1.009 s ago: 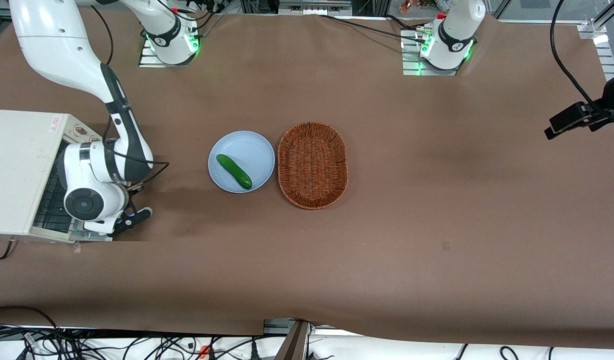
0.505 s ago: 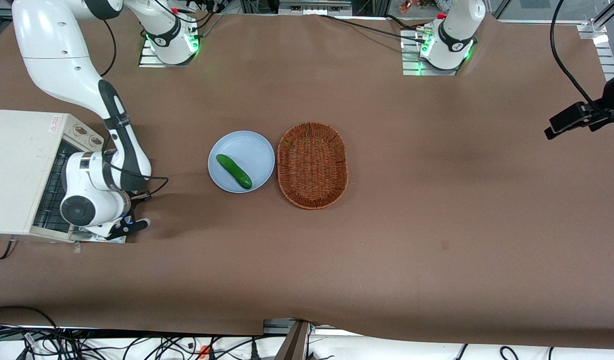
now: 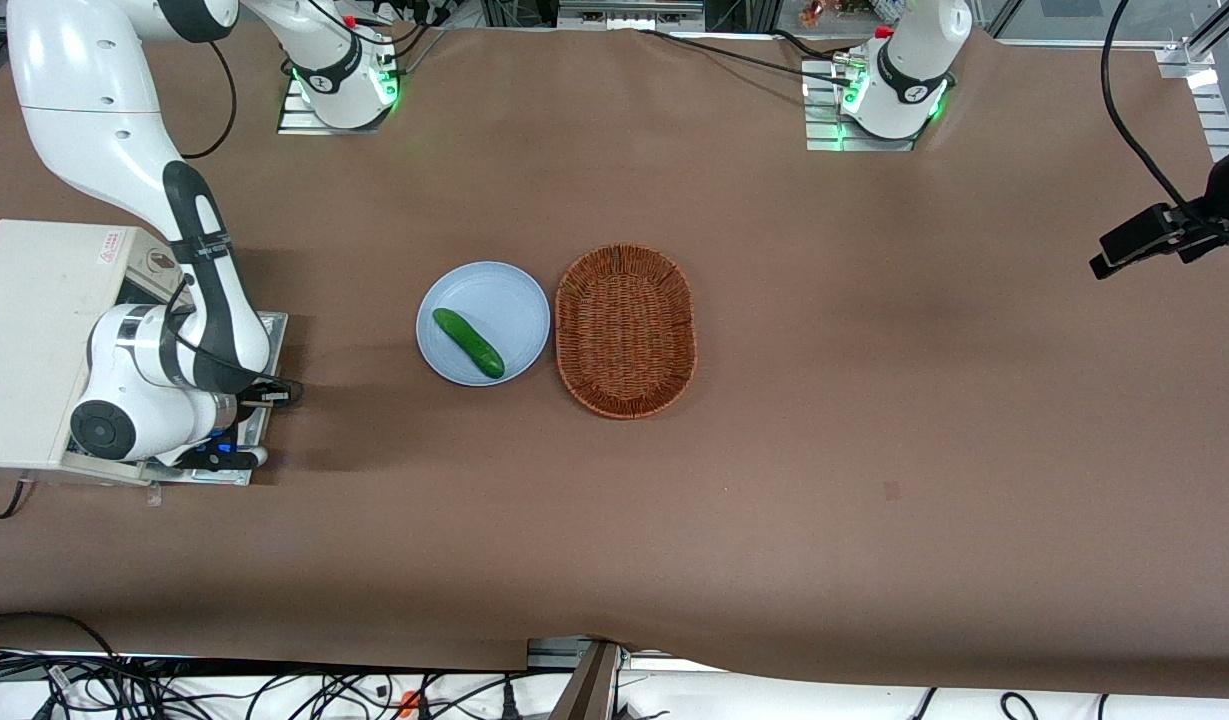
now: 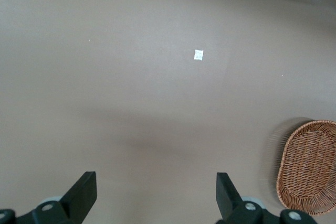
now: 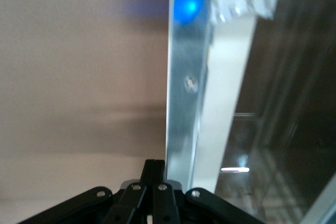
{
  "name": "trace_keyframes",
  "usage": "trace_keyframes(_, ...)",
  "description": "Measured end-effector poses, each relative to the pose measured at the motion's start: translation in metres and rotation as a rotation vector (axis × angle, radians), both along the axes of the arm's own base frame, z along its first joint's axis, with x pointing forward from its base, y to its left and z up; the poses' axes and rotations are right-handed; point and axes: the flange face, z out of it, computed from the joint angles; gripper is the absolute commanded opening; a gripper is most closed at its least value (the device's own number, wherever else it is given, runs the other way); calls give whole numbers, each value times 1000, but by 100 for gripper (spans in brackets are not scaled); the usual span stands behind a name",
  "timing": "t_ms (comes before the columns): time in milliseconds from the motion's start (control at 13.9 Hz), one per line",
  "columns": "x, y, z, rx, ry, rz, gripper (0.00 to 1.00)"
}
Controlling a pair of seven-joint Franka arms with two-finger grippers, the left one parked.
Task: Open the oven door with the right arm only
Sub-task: 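Pull the handle outward and down with the right gripper, swinging the door open, then push the door down flat with the right gripper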
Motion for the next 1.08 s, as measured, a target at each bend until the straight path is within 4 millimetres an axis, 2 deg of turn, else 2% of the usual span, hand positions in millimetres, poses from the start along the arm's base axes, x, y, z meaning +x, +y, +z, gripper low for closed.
trace_keyframes(360, -2, 5, 3, 31, 25, -62, 2)
trace_keyframes(432, -2, 6, 6, 32, 31, -62, 21)
trace_keyframes(505, 2, 6, 15, 33, 20, -61, 52)
trace_keyframes(577, 9, 6, 31, 33, 5, -60, 74)
trace_keyframes(649, 14, 6, 49, 34, -4, -58, 92)
trace_keyframes(721, 17, 6, 67, 37, -13, -55, 100)
trace_keyframes(1081, 20, 2, 156, 88, -114, 65, 100)
